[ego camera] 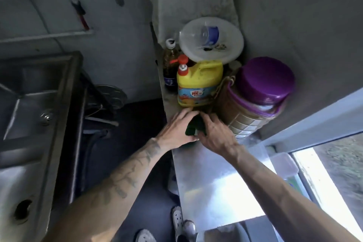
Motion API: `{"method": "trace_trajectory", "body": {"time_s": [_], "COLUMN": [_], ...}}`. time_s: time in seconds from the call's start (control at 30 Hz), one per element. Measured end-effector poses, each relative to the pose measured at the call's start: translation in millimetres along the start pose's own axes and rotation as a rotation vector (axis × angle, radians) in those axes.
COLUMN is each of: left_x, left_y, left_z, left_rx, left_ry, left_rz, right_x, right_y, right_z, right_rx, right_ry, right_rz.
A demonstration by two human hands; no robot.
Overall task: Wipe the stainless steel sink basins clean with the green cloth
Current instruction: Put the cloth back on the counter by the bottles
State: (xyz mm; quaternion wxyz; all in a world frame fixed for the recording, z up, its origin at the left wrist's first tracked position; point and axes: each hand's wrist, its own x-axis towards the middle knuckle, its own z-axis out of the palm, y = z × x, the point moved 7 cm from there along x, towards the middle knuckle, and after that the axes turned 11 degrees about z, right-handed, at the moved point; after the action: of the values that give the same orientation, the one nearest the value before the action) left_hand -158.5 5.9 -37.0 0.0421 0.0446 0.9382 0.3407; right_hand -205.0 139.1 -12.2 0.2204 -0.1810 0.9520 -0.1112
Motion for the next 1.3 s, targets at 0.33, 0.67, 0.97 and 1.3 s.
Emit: {"method": "trace_trajectory", "body": {"time_s": [0.33, 0.67, 0.97, 1.3], "left_x": [-26, -76, -241, -462], "left_y": [-29, -52, -111, -192], "left_z": [23, -35, -197, -300], "left_rx": [0.437, 0.227, 0.260, 0.254], "left_ry": [0.018, -0.005, 0.233, 0.473], "left_rz": [-0.082, -0.302, -0.624, -0.880], "right_x": [11, 9, -3, -58], "right_y": [-6, -79, -283, -534], "right_z": [39, 14, 6, 53], "right_rx": [-0.070, -0.196, -0.322, -0.437], "right_ry": [-0.031, 0.014, -0.063, -0.063], "right_rz": [-0.030, -0.172, -0.447, -0.720]}}
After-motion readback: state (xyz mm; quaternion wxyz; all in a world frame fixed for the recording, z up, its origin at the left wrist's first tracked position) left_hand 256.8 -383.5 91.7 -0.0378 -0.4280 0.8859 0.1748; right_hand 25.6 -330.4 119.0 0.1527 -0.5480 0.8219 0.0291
